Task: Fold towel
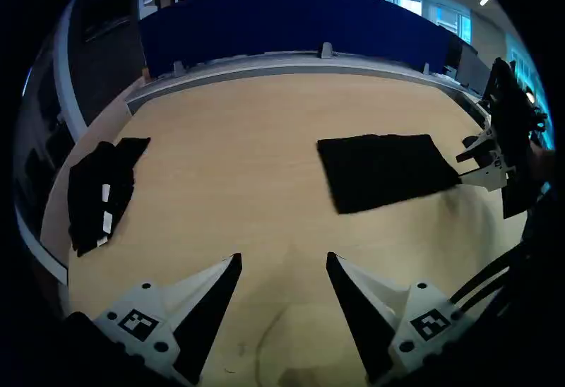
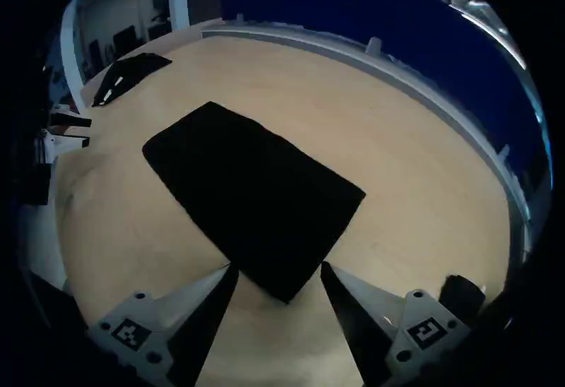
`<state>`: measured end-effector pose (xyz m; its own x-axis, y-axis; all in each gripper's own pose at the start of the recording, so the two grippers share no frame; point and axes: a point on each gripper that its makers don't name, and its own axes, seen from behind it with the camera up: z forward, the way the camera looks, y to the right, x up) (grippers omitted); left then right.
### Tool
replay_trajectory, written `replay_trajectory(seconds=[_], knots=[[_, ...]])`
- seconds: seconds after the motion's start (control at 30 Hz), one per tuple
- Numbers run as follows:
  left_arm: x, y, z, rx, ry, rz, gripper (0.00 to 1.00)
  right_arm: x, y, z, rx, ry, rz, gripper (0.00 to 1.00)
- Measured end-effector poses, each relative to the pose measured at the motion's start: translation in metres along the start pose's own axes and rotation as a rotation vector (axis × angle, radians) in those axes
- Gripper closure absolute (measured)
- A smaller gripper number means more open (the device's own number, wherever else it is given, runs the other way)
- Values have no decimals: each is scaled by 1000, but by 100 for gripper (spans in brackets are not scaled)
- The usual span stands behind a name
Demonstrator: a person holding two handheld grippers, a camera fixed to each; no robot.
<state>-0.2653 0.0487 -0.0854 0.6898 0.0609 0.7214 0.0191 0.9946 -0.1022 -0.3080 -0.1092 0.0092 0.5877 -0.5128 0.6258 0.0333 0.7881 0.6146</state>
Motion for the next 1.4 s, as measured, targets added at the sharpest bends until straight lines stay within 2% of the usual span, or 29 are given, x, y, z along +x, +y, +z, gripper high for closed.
replay_trajectory(seconds=[0.27, 0.47, 0.9, 1.03, 1.13, 1.4], knots=[[-16, -1, -11, 11, -7, 9, 12, -16, -4, 4, 21, -29, -8, 20], [-22, -1, -14, 14, -9, -3, 11, -24, 0, 4, 16, -50, -21, 39], [-31, -7, -24, 22, -14, -14, 12, -30, 3, 4, 27, -65, -16, 73], [-31, -10, -27, 24, -12, -19, 12, -30, 5, 6, 23, -61, -8, 90], [-30, -10, -28, 25, -10, -23, 12, -30, 6, 7, 21, -59, -6, 94], [-27, -8, -30, 21, -3, -30, 12, -24, 4, 4, 16, -48, -35, 96]])
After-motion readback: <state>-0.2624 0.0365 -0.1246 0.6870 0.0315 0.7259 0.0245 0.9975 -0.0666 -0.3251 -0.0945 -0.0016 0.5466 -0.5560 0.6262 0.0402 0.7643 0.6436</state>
